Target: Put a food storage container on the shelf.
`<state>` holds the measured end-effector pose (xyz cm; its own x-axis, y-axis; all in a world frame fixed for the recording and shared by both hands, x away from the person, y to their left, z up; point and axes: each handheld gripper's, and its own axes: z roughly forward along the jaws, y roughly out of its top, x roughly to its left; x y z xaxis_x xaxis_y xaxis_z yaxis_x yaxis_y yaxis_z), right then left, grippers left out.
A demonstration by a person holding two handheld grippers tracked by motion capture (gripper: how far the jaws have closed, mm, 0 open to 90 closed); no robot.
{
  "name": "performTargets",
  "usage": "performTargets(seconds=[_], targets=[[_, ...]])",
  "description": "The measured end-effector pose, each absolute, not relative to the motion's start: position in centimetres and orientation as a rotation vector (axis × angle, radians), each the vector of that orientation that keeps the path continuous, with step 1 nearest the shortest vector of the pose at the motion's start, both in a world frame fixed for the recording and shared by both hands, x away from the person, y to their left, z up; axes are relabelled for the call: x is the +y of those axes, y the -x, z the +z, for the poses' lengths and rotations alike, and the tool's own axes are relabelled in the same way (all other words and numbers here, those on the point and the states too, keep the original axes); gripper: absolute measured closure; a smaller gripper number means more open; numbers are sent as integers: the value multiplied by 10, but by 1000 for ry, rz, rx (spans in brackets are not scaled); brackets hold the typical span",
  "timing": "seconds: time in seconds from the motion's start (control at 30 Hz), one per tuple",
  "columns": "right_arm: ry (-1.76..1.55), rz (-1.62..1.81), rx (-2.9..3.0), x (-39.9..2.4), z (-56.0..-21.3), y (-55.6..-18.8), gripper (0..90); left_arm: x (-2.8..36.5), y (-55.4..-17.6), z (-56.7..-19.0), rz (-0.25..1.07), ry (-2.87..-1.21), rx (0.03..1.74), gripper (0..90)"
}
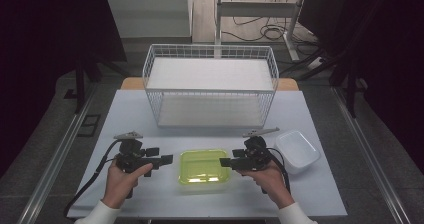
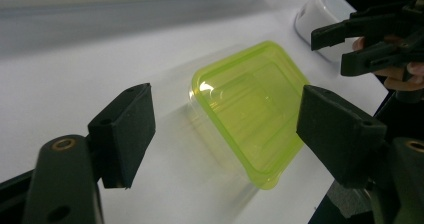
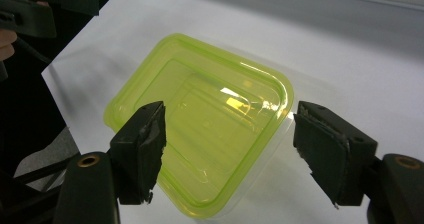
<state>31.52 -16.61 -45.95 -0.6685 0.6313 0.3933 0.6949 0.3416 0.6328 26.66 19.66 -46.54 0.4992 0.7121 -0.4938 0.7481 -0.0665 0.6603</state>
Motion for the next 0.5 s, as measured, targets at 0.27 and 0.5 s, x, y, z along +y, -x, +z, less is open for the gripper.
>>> performTargets(seconds=[0.27, 0.5], targets=[[1273, -1217, -2463, -159, -471, -322, 360, 189, -273, -484, -166, -1788, 1264, 276], [1330, -1188, -2411, -167, -480, -328, 400, 176, -280, -500, -243, -1789, 1296, 298]])
